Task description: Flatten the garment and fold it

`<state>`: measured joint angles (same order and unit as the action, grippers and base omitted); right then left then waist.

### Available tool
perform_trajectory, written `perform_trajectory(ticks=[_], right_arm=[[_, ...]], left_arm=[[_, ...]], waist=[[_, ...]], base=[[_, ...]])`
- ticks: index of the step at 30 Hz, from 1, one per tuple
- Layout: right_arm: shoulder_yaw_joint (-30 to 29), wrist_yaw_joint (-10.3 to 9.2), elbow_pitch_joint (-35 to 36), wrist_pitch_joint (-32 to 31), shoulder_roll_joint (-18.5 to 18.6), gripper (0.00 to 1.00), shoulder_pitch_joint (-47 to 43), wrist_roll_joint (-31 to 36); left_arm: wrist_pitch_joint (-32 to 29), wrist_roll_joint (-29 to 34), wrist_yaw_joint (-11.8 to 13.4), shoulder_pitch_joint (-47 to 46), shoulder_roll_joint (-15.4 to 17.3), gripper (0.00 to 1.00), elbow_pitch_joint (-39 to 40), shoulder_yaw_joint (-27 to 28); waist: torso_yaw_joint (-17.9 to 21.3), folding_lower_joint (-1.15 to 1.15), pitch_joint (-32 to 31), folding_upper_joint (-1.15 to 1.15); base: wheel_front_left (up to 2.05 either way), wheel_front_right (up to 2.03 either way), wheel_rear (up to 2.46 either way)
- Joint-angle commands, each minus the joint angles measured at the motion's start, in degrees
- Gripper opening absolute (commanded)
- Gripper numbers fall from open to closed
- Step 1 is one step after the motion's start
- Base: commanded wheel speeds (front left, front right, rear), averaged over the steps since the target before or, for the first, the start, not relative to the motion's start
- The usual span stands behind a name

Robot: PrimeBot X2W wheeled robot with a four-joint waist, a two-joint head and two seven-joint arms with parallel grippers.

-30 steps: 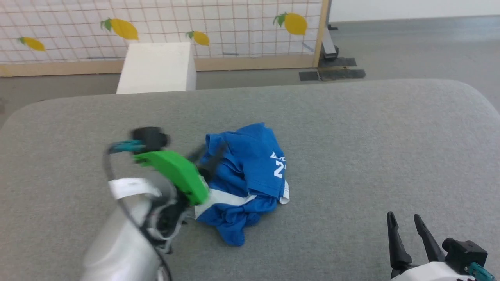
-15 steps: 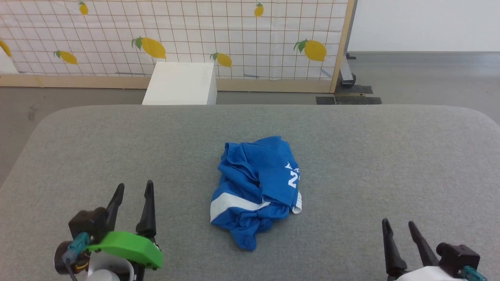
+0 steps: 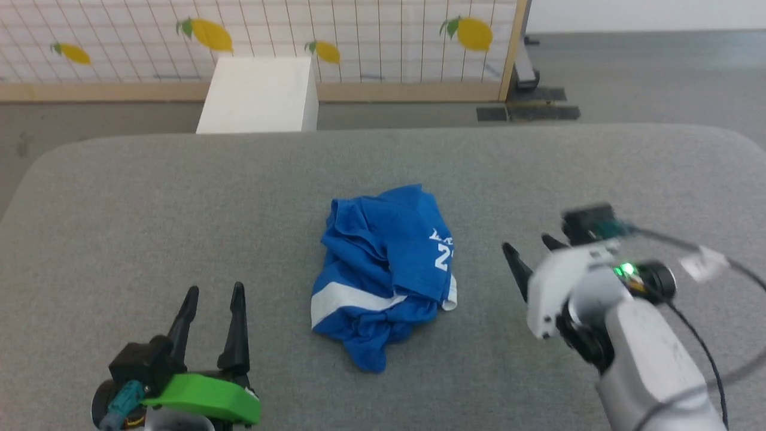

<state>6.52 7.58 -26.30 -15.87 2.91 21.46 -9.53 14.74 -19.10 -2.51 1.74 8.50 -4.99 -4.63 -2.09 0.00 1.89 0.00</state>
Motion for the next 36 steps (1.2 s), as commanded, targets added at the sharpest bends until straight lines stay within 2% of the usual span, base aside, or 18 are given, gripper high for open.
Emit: perform_trajectory(ticks=[1,4,7,15,16,17,18,22,28,31,36], right_arm=[[1.4,-0.09,-1.7,-4.3,0.0,1.0,2.9,1.0],[4.6,-0.09,-4.6,-12.4,0.0,1.0,7.5,3.2],[8.1,-0.09,-6.2,-17.1,0.0,1.0,10.5,3.4],[14.4,-0.09,-9.7,-21.2,0.0,1.0,11.3,2.1],[14.7,-0.09,-10.0,-21.6,0.0,0.94,11.1,1.9],[14.7,-0.09,-10.1,-21.4,0.0,0.39,10.8,1.3],[14.6,-0.09,-10.0,-20.8,0.0,0.0,10.8,1.0],[10.4,-0.09,-9.3,-16.2,0.0,0.0,11.3,0.4],[-2.3,-0.09,-4.2,-6.8,0.0,0.0,8.5,0.2],[-9.4,-0.09,0.7,-6.2,0.0,0.0,2.4,1.8],[-19.9,-0.09,9.8,-9.7,0.0,0.0,-13.1,1.3]], left_arm=[[0.3,0.8,-1.0,-1.6,-0.5,1.0,0.3,0.7],[0.3,1.7,-2.4,-3.5,-1.2,1.0,0.5,1.7],[0.3,2.4,-3.4,-5.4,-1.8,1.0,0.7,2.6],[0.3,3.1,-4.7,-7.8,-2.8,1.0,-0.3,4.1],[0.3,3.2,-4.8,-7.8,-2.8,1.0,-0.4,4.3],[0.3,3.3,-4.8,-7.8,-2.9,1.0,-0.6,4.6],[0.3,3.4,-4.8,-7.7,-2.9,1.0,-0.7,4.8],[0.3,3.9,-4.9,-7.4,-3.1,1.0,-1.0,5.4],[0.3,4.9,-5.0,-5.5,-3.6,1.0,-1.3,5.5],[0.3,5.3,-5.0,-3.9,-4.0,1.0,-1.5,5.6],[0.3,5.7,-5.0,-2.3,-4.3,1.0,-1.8,5.2]], waist=[[-2.1,0.0,3.7,0.0],[-4.0,0.0,6.2,0.0],[-5.9,0.0,8.7,0.0],[-8.2,0.0,11.2,0.0],[-8.1,0.0,11.2,0.0],[-7.9,0.0,11.1,0.0],[-7.7,0.0,10.9,0.0],[-6.4,0.0,9.4,0.0],[-3.9,0.0,4.3,0.0],[-2.7,0.0,2.0,0.0],[-1.8,0.0,0.7,0.0]], base=[[0.0,0.0,0.0],[0.0,0.0,0.0],[0.0,0.0,0.0],[0.0,0.0,0.0],[0.0,0.0,0.0],[0.0,0.0,0.0],[0.0,0.0,0.0],[0.0,0.0,0.0],[0.0,0.0,0.0],[0.0,0.0,0.0],[0.0,0.0,0.0]])
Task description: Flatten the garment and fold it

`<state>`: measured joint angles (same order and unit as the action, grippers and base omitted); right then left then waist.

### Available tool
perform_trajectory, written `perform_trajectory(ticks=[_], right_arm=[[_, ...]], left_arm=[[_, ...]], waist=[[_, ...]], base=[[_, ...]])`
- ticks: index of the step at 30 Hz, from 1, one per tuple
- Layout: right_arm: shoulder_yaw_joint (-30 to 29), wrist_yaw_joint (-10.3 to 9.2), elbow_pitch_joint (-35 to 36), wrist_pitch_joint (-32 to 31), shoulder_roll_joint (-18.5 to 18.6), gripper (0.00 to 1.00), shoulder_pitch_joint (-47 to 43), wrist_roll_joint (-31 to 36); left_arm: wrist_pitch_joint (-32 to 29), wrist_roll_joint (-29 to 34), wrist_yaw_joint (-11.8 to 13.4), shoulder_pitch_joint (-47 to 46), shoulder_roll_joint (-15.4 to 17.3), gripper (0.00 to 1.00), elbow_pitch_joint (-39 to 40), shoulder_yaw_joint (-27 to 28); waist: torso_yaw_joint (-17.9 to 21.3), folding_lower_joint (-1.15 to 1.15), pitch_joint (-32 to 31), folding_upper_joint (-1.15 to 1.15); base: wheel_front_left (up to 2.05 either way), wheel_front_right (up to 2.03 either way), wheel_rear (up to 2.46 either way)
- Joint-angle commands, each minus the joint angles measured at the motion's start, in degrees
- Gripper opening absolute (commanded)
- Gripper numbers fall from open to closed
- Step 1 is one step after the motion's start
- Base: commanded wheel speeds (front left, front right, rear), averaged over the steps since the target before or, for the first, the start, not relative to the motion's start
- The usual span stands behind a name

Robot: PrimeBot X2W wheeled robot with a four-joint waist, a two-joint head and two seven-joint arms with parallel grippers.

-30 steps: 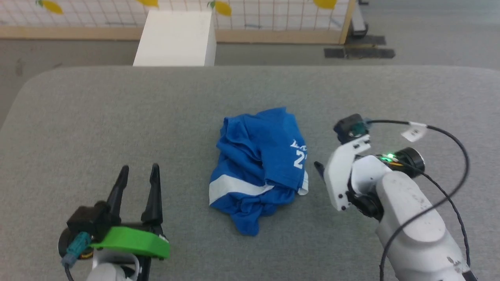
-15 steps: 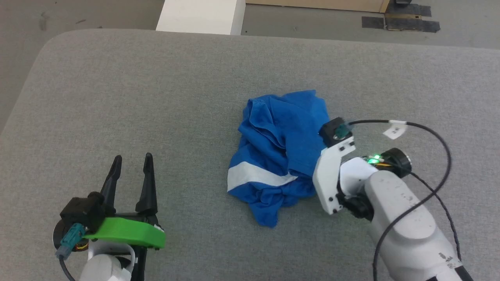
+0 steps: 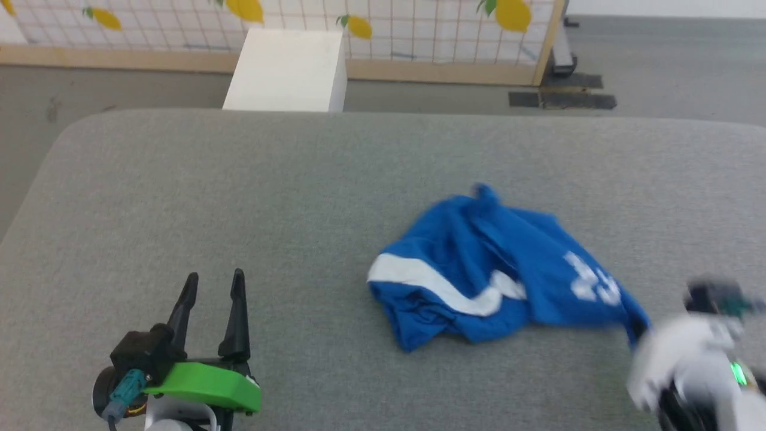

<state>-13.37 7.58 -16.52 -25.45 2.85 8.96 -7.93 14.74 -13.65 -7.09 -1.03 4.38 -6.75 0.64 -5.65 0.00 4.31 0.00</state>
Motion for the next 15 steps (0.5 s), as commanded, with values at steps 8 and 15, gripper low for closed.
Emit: perform_trajectory(ticks=[8,15], right_arm=[[-2.0,-0.09,4.6,0.8,0.0,1.0,-16.9,-12.4],[-6.6,-0.09,6.6,16.5,0.0,1.0,-14.8,-12.6]], left_arm=[[0.3,-0.7,-0.4,2.5,-0.4,1.0,-1.5,0.1],[-3.5,-6.0,-0.4,-0.5,-1.0,1.0,-3.7,-4.0]], waist=[[4.0,0.0,-2.0,0.0],[5.2,0.0,-2.4,0.0]], base=[[0.0,0.0,0.0],[0.0,0.0,0.0]])
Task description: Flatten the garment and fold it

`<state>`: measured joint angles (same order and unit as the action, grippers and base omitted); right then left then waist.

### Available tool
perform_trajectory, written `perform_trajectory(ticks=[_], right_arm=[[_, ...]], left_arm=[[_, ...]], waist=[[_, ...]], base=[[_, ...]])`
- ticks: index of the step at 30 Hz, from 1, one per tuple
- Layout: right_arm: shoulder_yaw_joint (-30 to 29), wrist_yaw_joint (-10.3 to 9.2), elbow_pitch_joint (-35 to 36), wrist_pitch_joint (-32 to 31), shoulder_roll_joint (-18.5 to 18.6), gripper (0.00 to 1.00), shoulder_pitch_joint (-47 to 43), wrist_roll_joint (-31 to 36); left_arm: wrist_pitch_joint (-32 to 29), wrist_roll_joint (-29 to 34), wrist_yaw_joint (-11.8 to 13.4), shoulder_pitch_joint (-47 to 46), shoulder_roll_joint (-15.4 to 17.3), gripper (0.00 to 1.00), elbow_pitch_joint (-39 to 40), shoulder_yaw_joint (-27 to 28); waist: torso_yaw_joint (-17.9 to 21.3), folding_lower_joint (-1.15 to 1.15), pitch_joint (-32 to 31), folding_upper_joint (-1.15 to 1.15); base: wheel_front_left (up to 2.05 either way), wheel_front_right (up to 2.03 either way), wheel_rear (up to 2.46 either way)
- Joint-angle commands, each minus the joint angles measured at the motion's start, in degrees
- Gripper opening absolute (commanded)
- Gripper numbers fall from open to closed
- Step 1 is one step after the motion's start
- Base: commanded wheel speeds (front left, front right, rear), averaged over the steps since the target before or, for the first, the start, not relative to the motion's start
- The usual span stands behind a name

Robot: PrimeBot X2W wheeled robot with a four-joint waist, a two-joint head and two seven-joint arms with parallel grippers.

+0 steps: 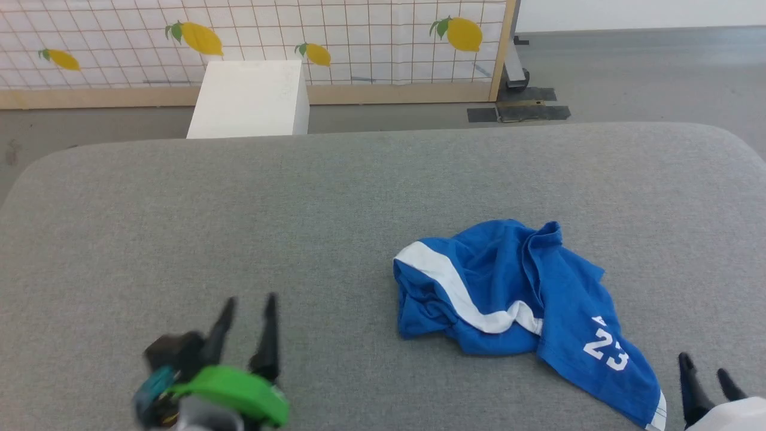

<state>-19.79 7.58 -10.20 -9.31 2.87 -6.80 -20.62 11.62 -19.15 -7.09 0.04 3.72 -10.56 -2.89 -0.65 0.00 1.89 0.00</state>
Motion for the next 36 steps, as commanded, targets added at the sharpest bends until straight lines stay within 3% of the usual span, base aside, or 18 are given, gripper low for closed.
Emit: perform_trajectory(ticks=[1,4,9,12,15,18,19,20,21,25,30,36], right_arm=[[-0.7,-0.09,0.5,1.2,0.0,1.0,1.4,0.5],[-1.0,-0.09,1.1,1.7,0.0,1.0,2.7,1.6],[0.9,-0.09,1.7,1.0,0.0,1.0,4.5,2.1],[1.6,-0.09,1.3,1.4,0.0,1.0,4.9,1.8],[2.3,-0.09,0.5,2.3,0.0,1.0,5.0,1.2],[2.9,-0.09,-0.2,3.3,0.0,1.0,5.0,0.8],[3.1,-0.09,-0.5,3.7,0.0,1.0,5.1,0.8],[3.1,-0.09,-0.7,3.9,0.0,1.0,5.2,0.8],[3.2,-0.09,-1.0,4.2,0.0,1.0,5.3,0.7],[3.6,-0.09,-2.1,5.0,0.0,1.0,5.7,0.8],[4.1,-0.09,-2.7,5.1,0.0,1.0,6.4,1.4],[4.9,-0.09,-2.8,4.2,0.0,1.0,7.2,2.2]], left_arm=[[-3.2,-2.3,-0.4,-3.4,-0.4,1.0,-0.4,-1.8],[-12.5,-5.5,-0.4,-9.3,-0.5,1.0,-2.3,-5.2],[-33.5,-8.6,-0.4,-18.8,-0.5,1.0,-7.1,-13.7],[-41.0,-10.1,-0.4,-21.5,0.3,1.0,-8.8,-18.6],[-44.1,-10.5,-0.4,-22.9,1.8,1.0,-10.5,-20.6],[-44.9,-9.8,-0.4,-23.1,3.0,1.0,-12.5,-21.4],[-44.6,-10.0,-0.4,-23.2,3.2,0.69,-12.7,-21.7],[-43.7,-10.3,-0.4,-23.2,3.3,0.22,-12.6,-21.8],[-42.8,-10.9,-0.4,-23.1,3.5,0.0,-12.4,-22.2],[-37.1,-13.3,-0.4,-24.4,4.4,0.0,-10.8,-21.0],[-28.4,-15.3,0.1,-29.9,5.6,0.0,-7.7,-14.7],[-22.3,-16.6,4.8,-27.7,9.0,0.0,-3.6,-6.4]], waist=[[0.5,0.0,0.2,0.0],[1.7,0.0,1.2,0.0],[5.0,0.0,4.3,0.0],[6.4,0.0,6.0,0.0],[7.5,0.0,7.7,0.0],[8.0,0.0,8.5,0.0],[8.1,0.0,8.7,0.0],[8.0,0.0,8.8,0.0],[7.9,0.0,8.8,0.0],[6.4,0.0,7.9,0.0],[3.3,0.0,5.7,0.0],[1.2,0.0,2.9,0.0]], base=[[0.0,0.0,0.0],[0.0,0.0,0.0],[0.0,0.0,0.0],[0.0,0.0,0.0],[0.0,0.0,0.0],[0.0,0.0,0.0],[0.0,0.0,0.0],[0.0,0.0,0.0],[0.0,0.0,0.0],[0.0,0.0,0.0],[0.0,0.0,0.0],[0.0,0.0,0.0]])
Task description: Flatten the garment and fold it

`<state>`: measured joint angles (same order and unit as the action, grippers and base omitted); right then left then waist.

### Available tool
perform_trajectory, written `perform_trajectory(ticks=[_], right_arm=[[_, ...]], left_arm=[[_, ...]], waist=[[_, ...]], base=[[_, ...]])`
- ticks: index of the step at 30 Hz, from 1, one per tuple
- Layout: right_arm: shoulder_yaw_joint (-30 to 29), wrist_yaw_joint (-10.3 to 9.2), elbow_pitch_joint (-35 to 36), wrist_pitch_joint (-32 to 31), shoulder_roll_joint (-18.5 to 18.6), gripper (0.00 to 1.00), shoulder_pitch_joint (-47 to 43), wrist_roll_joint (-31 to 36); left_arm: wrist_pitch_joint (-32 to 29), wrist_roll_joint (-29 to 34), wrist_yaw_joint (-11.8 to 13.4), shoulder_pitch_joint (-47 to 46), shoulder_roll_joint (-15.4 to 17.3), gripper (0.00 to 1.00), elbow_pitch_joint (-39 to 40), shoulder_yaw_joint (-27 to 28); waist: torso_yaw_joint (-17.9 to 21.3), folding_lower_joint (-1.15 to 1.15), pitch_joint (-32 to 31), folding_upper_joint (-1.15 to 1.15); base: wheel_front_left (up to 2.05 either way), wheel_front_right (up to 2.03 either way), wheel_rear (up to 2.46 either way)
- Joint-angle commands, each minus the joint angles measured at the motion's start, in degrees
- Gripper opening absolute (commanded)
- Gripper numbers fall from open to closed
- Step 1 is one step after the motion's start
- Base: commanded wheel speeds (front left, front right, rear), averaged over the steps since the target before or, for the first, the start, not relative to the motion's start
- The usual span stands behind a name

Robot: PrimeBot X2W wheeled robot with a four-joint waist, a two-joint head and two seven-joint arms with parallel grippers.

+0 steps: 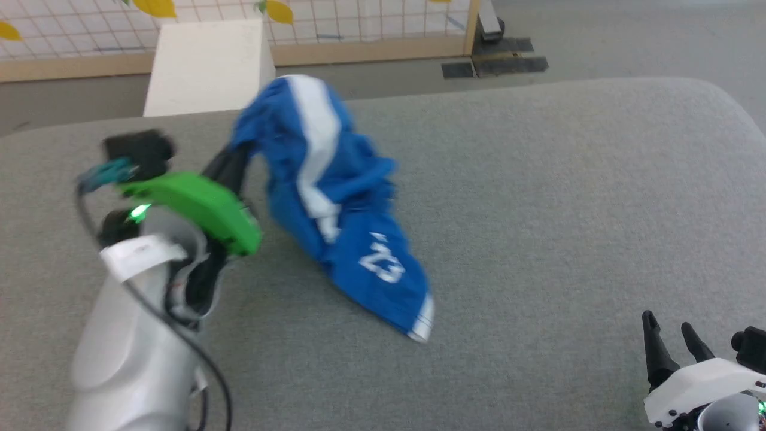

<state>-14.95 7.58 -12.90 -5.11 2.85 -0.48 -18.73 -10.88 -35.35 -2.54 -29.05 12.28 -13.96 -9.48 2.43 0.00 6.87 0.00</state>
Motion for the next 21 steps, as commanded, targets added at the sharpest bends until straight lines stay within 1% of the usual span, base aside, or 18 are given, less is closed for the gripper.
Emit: perform_trajectory(ticks=[1,2,4,6,9,11,13,15,18,20,21], right_arm=[[0.2,-0.09,-0.1,-0.2,0.0,1.0,0.8,0.3],[0.2,-0.09,-0.2,-0.3,0.0,1.0,0.8,0.4],[0.0,-0.09,-0.2,-0.4,0.0,1.0,0.5,0.3],[0.1,-0.09,-0.3,-0.5,0.0,1.0,0.2,0.1],[0.3,-0.09,-0.2,-0.7,0.0,1.0,-0.2,0.1],[1.0,-0.09,0.0,-1.0,0.0,1.0,-0.1,0.2],[1.7,-0.09,0.4,-1.3,0.0,1.0,0.2,0.5],[3.0,-0.09,1.2,-1.8,0.0,1.0,0.8,0.6],[7.3,-0.09,2.8,-3.1,0.0,1.0,2.3,1.3],[11.6,-0.09,4.0,-5.0,0.0,1.0,3.5,3.2],[13.8,-0.09,4.4,-6.0,0.0,1.0,4.2,3.6]], left_arm=[[0.8,-0.5,1.7,3.8,1.1,0.0,0.3,1.5],[1.1,-0.4,3.3,6.8,1.7,0.0,0.7,2.7],[0.5,-0.9,5.2,12.8,1.9,0.0,0.4,3.6],[-0.9,-1.5,6.2,18.1,1.8,0.0,-0.7,3.5],[-2.4,-3.5,6.6,22.0,0.8,0.0,-2.6,3.8],[-1.4,-4.1,6.5,22.6,0.7,1.0,-2.8,4.6],[0.8,-4.6,6.3,22.3,0.7,1.0,-1.9,5.9],[5.5,-3.3,6.4,21.9,1.4,1.0,-0.1,7.4],[17.4,1.7,5.6,22.3,2.9,1.0,3.0,8.6],[22.9,5.8,5.3,23.7,3.6,1.0,3.8,7.5],[24.0,6.8,5.3,24.3,3.4,1.0,4.1,7.4]], waist=[[-2.1,0.0,-2.5,0.0],[-2.3,0.0,-2.9,0.0],[-2.8,0.0,-3.3,0.0],[-3.4,0.0,-3.4,0.0],[-4.6,0.0,-3.6,0.0],[-5.1,0.0,-3.6,0.0],[-5.7,0.0,-3.7,0.0],[-6.2,0.0,-3.8,0.0],[-6.5,0.0,-3.7,0.0],[-6.8,0.0,-3.5,0.0],[-7.0,0.0,-3.3,0.0]], base=[[0.0,0.0,0.0],[0.0,0.0,0.0],[0.0,0.0,0.0],[0.0,0.0,0.0],[0.0,0.0,0.0],[0.0,0.0,0.0],[0.0,0.0,0.0],[0.0,0.0,0.0],[0.0,0.0,0.0],[0.0,0.0,0.0],[0.0,0.0,0.0]])
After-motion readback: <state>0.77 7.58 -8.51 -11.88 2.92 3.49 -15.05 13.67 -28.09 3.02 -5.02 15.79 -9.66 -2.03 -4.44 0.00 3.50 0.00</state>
